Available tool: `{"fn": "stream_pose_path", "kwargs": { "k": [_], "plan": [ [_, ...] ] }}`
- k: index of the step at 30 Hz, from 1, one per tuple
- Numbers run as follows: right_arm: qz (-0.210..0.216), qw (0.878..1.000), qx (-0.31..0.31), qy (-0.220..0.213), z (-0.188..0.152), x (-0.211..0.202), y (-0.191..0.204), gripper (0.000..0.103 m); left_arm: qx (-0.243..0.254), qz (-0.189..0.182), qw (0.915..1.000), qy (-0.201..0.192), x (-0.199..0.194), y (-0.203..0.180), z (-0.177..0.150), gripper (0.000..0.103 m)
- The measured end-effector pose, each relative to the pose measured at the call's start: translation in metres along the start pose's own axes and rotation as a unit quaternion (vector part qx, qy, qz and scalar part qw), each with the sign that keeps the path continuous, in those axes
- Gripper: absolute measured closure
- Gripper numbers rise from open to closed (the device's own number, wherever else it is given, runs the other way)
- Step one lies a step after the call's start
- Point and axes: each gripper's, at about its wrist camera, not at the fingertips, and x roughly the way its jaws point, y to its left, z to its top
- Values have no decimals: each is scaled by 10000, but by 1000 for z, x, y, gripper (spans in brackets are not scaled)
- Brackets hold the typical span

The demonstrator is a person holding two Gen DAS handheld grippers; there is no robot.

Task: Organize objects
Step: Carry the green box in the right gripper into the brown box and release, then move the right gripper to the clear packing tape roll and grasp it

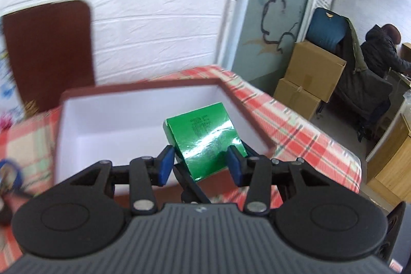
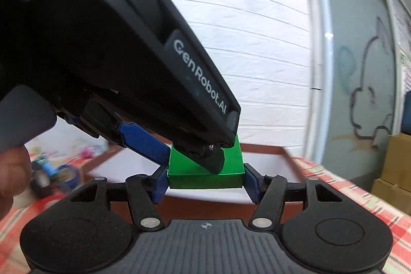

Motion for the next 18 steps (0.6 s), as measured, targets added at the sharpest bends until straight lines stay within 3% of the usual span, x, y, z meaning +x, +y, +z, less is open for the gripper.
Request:
{"fn": "stream_pose_path", "kwargs": {
  "k": [4,5,7,14,18],
  "plan": [
    [-292,9991,125,294,-11,23,-20,44,-82,-33,9999,142,31,-11,6,54],
    [-354,9988,204,274,-15,23,-23,43,-148,77,9995,265,38,-13,3,49],
    [-545,9983,187,59,-21,14,-25,32,-190,280,9989,334,42,-15,-4,49],
    [-553,9978,276,-238,-33,-31,-12,31,89,637,9979,38,4,-15,-22,45],
    [-281,9963,761,298,-50,-55,-5,28,228,950,9952,-76,-15,-15,-34,43]
  ]
}}
